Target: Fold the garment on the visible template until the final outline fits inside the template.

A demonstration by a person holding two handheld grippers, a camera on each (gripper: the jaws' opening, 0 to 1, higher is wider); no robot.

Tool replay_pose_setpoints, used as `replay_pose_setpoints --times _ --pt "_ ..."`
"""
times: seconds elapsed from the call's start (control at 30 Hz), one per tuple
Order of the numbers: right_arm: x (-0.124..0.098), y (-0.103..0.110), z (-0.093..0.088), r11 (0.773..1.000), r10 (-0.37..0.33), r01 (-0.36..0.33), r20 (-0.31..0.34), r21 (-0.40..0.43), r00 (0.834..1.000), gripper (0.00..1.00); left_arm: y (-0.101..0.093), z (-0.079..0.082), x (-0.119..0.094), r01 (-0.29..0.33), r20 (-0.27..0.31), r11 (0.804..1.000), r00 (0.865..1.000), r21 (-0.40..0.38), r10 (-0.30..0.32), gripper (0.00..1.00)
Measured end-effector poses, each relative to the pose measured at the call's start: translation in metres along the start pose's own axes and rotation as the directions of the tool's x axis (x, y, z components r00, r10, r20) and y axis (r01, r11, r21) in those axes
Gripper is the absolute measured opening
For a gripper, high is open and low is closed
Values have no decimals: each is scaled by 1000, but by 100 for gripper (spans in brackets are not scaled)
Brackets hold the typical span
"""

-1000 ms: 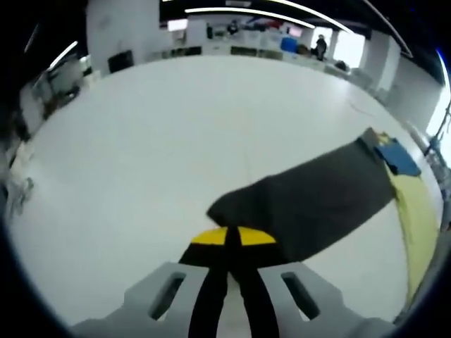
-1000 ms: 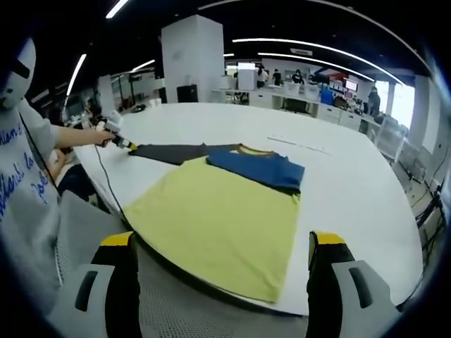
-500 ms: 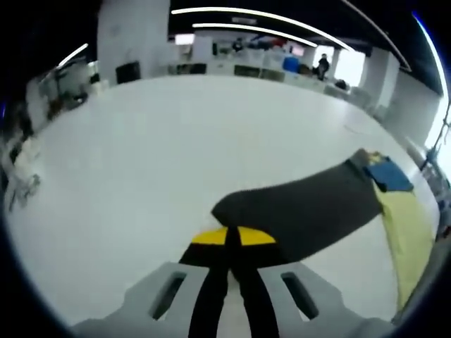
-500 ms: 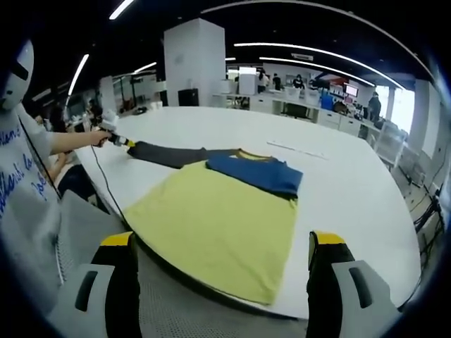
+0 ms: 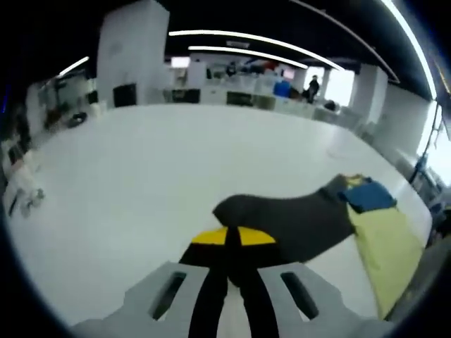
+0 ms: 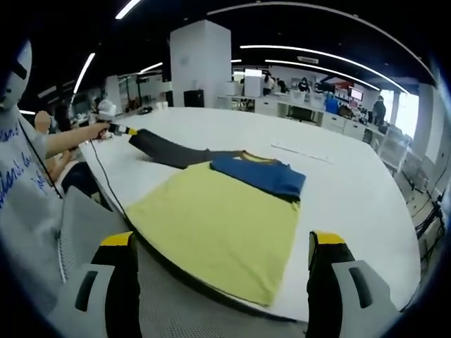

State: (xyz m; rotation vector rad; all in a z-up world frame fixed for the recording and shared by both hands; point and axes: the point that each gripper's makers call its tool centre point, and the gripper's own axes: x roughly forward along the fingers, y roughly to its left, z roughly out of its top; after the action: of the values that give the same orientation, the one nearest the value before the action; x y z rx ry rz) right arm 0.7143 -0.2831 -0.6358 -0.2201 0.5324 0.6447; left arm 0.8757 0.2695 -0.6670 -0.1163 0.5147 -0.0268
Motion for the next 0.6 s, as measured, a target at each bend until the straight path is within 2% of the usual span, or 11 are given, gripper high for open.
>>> replay_pose_setpoints --times 0.23,0.3,0.37,0.6 --pt "0 0 2 999 21 -20 4 -27 1000 100 -27 32 -15 32 76 999 996 44 -35 0" --pt "-1 0 2 999 26 -26 -1 -36 1000 100 -38 40 -20 57 95 998 994 23 -59 0" --pt "-2 -1 4 999 26 -26 3 -41 1000 100 -54 48 -23 96 107 995 990 8 -96 0" --pt "-2 3 4 999 42 -41 15 -25 999 100 -101 73 -30 175 170 984 970 18 -176 0"
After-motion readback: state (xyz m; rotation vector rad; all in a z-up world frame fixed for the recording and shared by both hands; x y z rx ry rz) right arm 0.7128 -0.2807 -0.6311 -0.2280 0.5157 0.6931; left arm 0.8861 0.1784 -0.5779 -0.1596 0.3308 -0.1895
